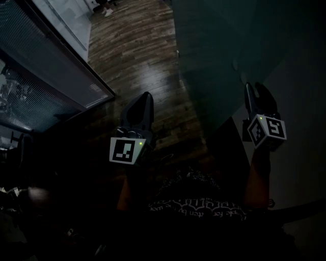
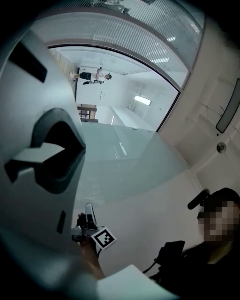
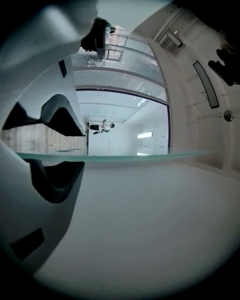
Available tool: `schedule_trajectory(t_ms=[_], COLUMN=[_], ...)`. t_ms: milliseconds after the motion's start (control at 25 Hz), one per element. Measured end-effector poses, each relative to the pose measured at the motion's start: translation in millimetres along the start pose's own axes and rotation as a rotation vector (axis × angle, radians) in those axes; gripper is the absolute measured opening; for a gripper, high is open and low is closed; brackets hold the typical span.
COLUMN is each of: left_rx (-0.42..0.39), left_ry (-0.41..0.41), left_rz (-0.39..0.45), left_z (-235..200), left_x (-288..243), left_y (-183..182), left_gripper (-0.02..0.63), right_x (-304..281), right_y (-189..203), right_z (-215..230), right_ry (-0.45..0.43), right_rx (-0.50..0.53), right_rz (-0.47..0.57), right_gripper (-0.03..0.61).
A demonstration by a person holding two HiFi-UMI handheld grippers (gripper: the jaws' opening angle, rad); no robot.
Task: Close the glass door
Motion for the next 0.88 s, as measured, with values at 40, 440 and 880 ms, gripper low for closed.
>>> schedule_trajectory(t_ms=[40,440,880], left_rx=[-0.002,-0.007,-0.021], left_ry=[-0.008,-0.071,-0.179], left_rz=[0.002,0.016,0.018], left_z=[-2,-32,-65], left_x=[5,57,114], left_y=[-2,-38,-51], left_gripper=[0.002,0.002,0.002], right_x=[0,-1,-16], right_y=[-1,-26,-32], right_z=[-5,-72,-140], right_ry=[-0.008,-0.091,-0.198], right_rx=[-0.001,-0.014,0.0], right_rz=[0.0,-0.01,-0.006], right_gripper=[0.152,0.152,0.15])
Point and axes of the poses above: the fingertips, and each gripper's own axes: x backward along the fingers, z to its right, y out of its underside, the point moved 8 cm from there along x, backward along the fingers, and after that the axes turned 5 degrees about -y, right-handed, at the moved point
